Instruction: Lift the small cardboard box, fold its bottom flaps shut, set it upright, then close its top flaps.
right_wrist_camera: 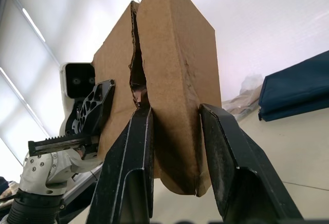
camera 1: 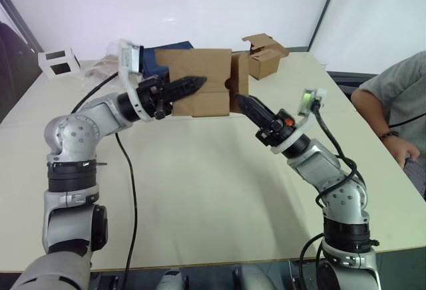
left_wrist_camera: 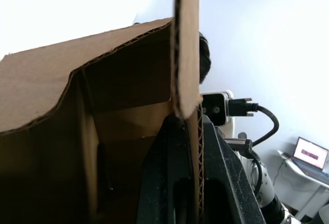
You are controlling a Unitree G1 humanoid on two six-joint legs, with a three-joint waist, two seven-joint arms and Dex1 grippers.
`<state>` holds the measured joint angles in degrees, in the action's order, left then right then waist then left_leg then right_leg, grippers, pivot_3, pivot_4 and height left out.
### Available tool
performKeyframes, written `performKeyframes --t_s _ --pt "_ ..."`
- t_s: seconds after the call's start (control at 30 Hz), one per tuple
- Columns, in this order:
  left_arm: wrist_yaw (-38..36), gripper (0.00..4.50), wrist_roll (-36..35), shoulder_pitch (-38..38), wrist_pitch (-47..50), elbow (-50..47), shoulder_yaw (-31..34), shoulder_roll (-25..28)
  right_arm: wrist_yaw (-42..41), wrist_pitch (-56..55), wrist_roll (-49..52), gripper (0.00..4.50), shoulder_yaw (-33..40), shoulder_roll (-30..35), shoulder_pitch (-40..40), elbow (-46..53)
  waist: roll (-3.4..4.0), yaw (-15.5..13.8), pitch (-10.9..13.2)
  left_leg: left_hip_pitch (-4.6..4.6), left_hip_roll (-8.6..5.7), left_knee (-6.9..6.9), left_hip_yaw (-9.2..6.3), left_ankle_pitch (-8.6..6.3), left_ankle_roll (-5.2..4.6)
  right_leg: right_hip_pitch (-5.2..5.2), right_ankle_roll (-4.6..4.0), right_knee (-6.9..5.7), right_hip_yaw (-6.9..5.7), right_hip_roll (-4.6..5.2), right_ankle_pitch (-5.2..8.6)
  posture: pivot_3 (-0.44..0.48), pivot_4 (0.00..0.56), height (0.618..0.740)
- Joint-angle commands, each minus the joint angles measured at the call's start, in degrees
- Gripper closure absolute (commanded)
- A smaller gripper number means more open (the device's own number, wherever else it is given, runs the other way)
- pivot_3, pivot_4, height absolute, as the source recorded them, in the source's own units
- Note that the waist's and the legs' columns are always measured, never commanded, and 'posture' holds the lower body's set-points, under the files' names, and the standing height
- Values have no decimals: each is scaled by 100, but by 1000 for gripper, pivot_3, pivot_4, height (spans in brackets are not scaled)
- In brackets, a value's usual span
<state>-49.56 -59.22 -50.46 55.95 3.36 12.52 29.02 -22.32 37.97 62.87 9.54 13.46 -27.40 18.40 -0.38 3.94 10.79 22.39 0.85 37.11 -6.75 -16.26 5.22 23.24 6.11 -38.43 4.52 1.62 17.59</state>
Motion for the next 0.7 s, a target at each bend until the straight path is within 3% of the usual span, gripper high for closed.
performKeyframes --t_s 0.03,0.5,0.67,0.7 --pt "7 4500 -44 -165 -17 -57 126 65 -47 -44 303 3117 95 -29 -47 342 0 0 0 0 0 0 0 0 0 0 0 0 0 0 0 0 150 740" --pt "-43 4500 -30 -169 -17 -82 87 72 42 -34 898 3117 252 -174 5 280 0 0 0 0 0 0 0 0 0 0 0 0 0 0 0 0 150 740" --pt "-75 4500 -9 -176 -40 -87 69 71 68 -56 740 1585 181 -127 23 303 0 1 0 0 0 0 0 0 0 0 0 0 0 0 0 0 150 740" --pt "-77 4500 -7 -178 -44 -87 68 70 72 -65 739 1585 185 -123 20 300 0 1 0 0 0 0 0 0 0 0 0 0 0 0 0 0 150 740"
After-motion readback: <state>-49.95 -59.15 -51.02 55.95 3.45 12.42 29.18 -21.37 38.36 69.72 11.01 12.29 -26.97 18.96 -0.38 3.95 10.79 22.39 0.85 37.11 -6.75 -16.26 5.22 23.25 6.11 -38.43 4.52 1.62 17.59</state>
